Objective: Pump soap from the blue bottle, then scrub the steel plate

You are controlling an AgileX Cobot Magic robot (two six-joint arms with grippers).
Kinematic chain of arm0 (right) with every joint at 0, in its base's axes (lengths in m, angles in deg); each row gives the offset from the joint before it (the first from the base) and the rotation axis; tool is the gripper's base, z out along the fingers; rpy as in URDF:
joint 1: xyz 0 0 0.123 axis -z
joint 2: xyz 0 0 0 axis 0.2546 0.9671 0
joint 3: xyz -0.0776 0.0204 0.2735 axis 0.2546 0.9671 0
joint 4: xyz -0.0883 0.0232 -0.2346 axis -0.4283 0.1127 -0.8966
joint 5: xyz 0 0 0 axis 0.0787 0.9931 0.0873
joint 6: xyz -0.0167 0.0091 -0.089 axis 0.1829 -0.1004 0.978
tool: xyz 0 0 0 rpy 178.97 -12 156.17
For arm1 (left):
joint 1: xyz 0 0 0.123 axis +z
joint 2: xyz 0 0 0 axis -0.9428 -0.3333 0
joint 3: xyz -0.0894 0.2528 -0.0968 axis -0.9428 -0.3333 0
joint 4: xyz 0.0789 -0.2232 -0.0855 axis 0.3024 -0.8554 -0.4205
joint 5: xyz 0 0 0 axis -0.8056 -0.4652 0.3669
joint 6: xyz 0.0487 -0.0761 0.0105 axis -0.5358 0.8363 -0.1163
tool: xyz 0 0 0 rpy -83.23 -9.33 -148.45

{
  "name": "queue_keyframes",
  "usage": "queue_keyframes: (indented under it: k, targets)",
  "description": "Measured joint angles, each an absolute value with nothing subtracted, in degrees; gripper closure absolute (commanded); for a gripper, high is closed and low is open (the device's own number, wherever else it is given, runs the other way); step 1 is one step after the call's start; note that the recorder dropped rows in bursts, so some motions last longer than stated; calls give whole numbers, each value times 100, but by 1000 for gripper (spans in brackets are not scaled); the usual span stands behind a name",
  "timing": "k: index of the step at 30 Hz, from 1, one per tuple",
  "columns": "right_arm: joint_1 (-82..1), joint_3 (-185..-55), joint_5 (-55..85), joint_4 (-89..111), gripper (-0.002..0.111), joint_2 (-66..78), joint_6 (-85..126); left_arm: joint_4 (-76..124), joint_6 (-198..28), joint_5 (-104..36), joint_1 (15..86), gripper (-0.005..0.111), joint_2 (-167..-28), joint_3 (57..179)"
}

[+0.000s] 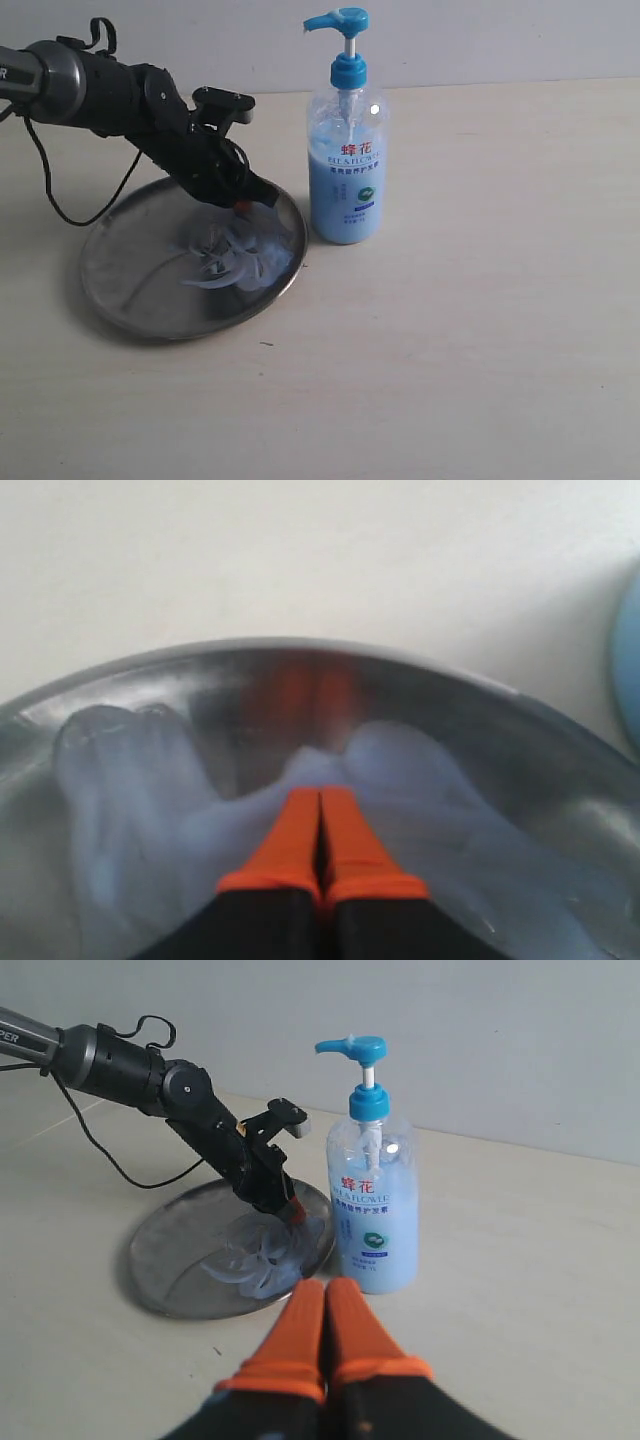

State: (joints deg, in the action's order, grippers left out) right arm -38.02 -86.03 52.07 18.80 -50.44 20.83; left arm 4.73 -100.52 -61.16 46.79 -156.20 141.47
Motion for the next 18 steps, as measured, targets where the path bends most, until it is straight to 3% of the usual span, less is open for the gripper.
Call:
queue_keyframes:
  k: [18]
  targets:
    - [-3802, -8603, 5219, 1890, 108, -5044, 2083, -280, -10272, -6058, 4304, 107, -15641, 14137]
